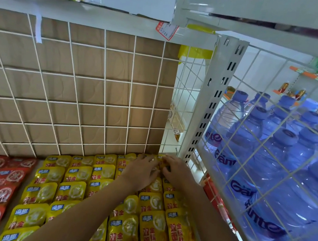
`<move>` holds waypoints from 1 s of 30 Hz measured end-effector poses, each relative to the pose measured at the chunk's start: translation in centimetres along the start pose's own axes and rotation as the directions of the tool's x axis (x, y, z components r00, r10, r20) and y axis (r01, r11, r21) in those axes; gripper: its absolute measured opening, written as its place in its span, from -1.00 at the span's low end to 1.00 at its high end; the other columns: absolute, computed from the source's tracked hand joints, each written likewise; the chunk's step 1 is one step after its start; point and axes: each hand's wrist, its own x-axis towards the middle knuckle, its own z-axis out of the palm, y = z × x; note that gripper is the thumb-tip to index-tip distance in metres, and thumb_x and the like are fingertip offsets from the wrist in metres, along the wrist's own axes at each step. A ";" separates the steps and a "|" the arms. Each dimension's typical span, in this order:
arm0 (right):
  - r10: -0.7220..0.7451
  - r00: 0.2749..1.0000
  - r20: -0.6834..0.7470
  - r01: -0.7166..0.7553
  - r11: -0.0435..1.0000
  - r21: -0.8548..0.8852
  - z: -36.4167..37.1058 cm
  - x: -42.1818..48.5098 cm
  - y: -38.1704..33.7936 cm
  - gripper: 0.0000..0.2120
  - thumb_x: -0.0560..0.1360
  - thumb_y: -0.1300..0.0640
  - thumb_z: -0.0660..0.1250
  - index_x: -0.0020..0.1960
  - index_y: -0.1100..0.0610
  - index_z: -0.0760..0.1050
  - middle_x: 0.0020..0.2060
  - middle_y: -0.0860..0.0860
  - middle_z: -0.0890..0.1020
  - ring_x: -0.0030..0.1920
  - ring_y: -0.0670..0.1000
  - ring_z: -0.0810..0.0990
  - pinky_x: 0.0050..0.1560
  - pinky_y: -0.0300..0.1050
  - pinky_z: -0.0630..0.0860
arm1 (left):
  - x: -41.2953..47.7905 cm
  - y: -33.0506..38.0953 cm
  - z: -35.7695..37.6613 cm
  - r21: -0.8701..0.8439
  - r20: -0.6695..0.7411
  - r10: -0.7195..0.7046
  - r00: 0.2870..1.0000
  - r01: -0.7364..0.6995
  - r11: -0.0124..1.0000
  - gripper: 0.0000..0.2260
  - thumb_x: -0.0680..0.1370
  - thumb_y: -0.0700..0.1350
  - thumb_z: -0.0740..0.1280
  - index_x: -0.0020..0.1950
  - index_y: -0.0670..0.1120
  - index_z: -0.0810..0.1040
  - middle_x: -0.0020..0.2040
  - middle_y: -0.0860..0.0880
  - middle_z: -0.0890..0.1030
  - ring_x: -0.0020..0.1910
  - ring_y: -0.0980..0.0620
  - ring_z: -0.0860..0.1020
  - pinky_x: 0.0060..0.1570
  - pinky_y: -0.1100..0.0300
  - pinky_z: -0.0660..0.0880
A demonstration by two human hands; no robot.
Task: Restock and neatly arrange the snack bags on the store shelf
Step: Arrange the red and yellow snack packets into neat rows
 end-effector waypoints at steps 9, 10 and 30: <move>-0.092 0.995 -0.035 0.088 0.993 -0.082 -0.2 0.0 -0.6 -0.57 0.49 -0.01 0.06 0.26 0.03 0.50 0.19 0.02 0.57 0.17 0.06 0.52 0.26 -0.01 0.39 | -1.8 -1.6 -1.8 -0.094 0.048 -0.215 0.975 0.219 0.971 -0.55 0.63 0.09 0.01 0.47 -0.09 0.21 0.48 -0.05 0.21 0.45 -0.02 0.18 0.39 0.13 0.13; -0.106 0.994 -0.016 0.104 0.990 -0.099 -0.1 0.1 -0.7 -0.52 0.45 -0.05 0.02 0.26 0.01 0.50 0.19 0.01 0.58 0.17 0.05 0.52 0.27 -0.01 0.39 | -2.2 -1.8 -2.0 -0.053 0.079 -0.246 0.966 0.251 0.967 -0.54 0.63 0.10 0.00 0.45 -0.10 0.24 0.49 -0.06 0.21 0.45 -0.03 0.19 0.39 0.12 0.13; -0.120 0.991 0.065 0.127 0.986 -0.105 0.6 0.8 -0.9 -0.67 0.56 0.08 0.14 0.29 0.02 0.48 0.30 -0.05 0.48 0.30 -0.03 0.40 0.31 -0.12 0.26 | -2.7 -1.5 -1.0 -0.028 0.130 -0.102 0.986 0.106 0.994 -0.54 0.62 0.15 -0.07 0.50 0.08 0.10 0.53 0.04 0.10 0.50 0.00 0.05 0.46 0.05 -0.01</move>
